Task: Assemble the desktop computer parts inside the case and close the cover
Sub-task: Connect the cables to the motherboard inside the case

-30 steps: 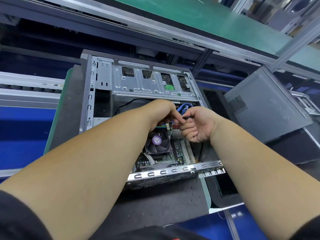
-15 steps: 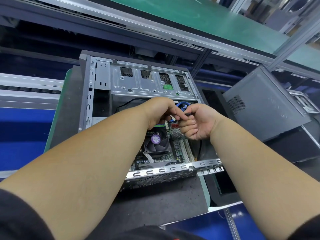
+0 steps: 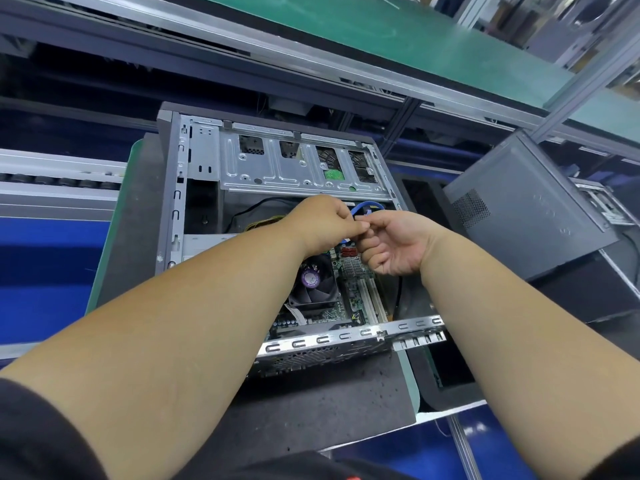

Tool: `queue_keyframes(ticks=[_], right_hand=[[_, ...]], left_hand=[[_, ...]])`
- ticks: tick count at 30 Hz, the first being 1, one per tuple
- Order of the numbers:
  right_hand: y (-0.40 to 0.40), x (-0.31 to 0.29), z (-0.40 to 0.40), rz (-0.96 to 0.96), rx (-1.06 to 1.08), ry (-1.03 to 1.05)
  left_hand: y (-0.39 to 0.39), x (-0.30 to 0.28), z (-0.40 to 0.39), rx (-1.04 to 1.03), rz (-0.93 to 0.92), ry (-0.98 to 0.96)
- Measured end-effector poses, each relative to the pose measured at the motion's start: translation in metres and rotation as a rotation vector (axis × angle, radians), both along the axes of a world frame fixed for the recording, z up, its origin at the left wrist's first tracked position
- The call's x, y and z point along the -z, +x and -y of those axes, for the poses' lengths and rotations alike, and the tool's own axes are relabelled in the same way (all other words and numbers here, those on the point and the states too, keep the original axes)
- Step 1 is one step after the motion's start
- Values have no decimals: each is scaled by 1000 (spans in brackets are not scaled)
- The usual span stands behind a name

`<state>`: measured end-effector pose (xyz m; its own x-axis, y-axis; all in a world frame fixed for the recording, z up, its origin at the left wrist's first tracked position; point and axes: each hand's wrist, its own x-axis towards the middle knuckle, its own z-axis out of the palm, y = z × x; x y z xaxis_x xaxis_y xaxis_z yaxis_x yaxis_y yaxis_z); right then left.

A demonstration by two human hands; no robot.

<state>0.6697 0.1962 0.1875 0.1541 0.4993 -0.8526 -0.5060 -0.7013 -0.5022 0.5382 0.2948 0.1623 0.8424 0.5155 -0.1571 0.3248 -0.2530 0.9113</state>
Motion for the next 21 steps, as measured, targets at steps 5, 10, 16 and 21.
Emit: queue_keyframes(ticks=[5, 10, 16, 21], right_hand=[[-6, -8, 0, 176, 40, 56], [-7, -16, 0, 209, 103, 139], [-8, -8, 0, 291, 79, 225], [-12, -7, -3, 402, 59, 239]], left_hand=[[3, 2, -3, -44, -37, -130], [3, 4, -5, -54, -18, -251], [-1, 3, -6, -80, -48, -317], [-1, -1, -5, -72, -41, -433]])
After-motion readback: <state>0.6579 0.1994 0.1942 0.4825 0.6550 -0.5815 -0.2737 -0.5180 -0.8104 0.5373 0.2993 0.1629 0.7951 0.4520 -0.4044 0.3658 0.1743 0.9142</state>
